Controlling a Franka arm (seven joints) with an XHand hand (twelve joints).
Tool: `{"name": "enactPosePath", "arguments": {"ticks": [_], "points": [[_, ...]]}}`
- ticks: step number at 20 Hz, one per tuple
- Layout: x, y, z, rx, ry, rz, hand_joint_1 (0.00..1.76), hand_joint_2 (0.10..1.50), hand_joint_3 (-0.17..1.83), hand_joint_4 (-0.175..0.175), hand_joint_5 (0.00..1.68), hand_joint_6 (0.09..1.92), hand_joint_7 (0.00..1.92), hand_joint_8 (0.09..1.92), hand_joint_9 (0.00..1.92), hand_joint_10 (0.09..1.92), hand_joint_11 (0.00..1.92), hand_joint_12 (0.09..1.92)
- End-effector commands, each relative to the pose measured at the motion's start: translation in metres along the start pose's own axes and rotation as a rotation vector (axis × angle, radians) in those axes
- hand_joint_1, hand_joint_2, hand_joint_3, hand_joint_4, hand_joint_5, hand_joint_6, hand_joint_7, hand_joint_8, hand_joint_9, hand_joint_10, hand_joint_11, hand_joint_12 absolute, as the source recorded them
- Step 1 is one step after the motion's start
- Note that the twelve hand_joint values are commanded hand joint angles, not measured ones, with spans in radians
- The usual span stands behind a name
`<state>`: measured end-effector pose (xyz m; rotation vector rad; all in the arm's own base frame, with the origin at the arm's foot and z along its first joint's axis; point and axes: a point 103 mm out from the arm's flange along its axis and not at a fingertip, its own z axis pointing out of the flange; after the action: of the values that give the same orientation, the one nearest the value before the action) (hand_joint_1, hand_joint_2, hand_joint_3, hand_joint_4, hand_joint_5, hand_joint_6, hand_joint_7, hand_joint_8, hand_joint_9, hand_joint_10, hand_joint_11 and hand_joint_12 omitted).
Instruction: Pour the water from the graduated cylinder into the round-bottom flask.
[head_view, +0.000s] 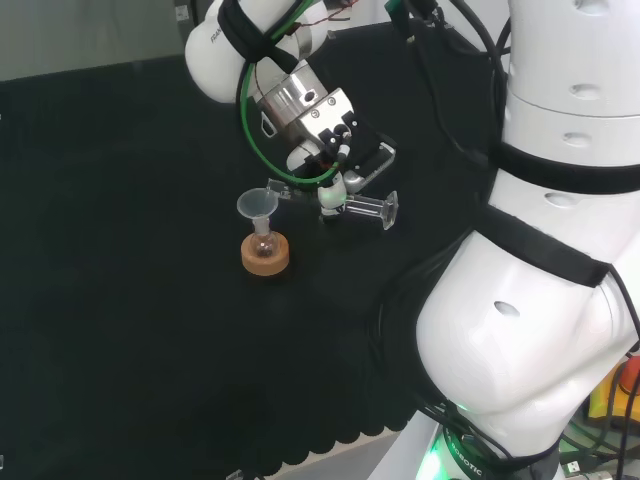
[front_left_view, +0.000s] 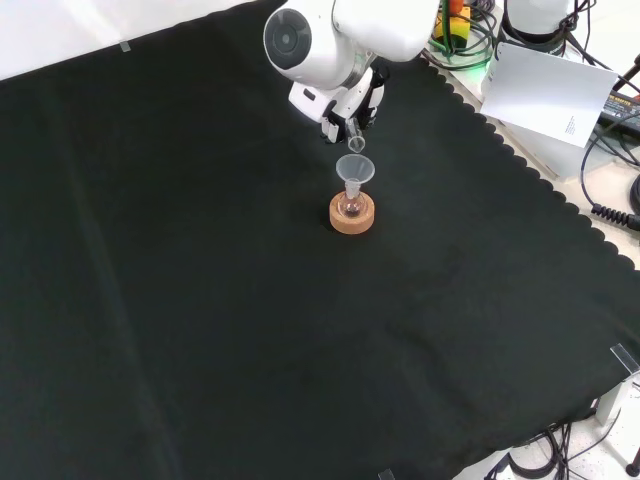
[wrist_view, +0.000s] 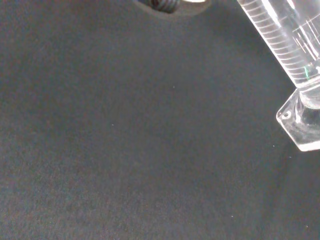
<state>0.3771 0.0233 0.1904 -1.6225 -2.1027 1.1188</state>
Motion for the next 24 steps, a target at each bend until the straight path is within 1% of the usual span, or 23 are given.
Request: {"name": "enactPosePath", "arguments": {"ticks": [1, 5, 11, 20, 24], "points": [[0.009, 0.001, -0.007, 0.035, -0.044, 0.042, 1.26, 1.11, 0.00, -0.175, 0.97, 1.00, 1.00, 1.00, 1.44, 0.09, 1.16, 0.83], [0.011, 0.001, -0.010, 0.056, -0.063, 0.065, 1.26, 1.11, 0.00, -0.175, 0.97, 1.00, 1.01, 0.99, 1.44, 0.09, 1.16, 0.83], [0.011, -0.001, -0.014, 0.077, -0.078, 0.074, 1.26, 1.11, 0.00, -0.175, 0.97, 1.00, 1.01, 0.99, 1.44, 0.09, 1.16, 0.83], [0.010, -0.005, -0.018, 0.085, -0.104, 0.082, 1.26, 1.11, 0.00, -0.175, 0.97, 1.00, 1.01, 0.99, 1.44, 0.09, 1.16, 0.83], [0.012, -0.006, -0.020, 0.090, -0.127, 0.093, 1.26, 1.11, 0.00, -0.175, 0.97, 1.00, 1.01, 0.99, 1.44, 0.09, 1.16, 0.83]]}}
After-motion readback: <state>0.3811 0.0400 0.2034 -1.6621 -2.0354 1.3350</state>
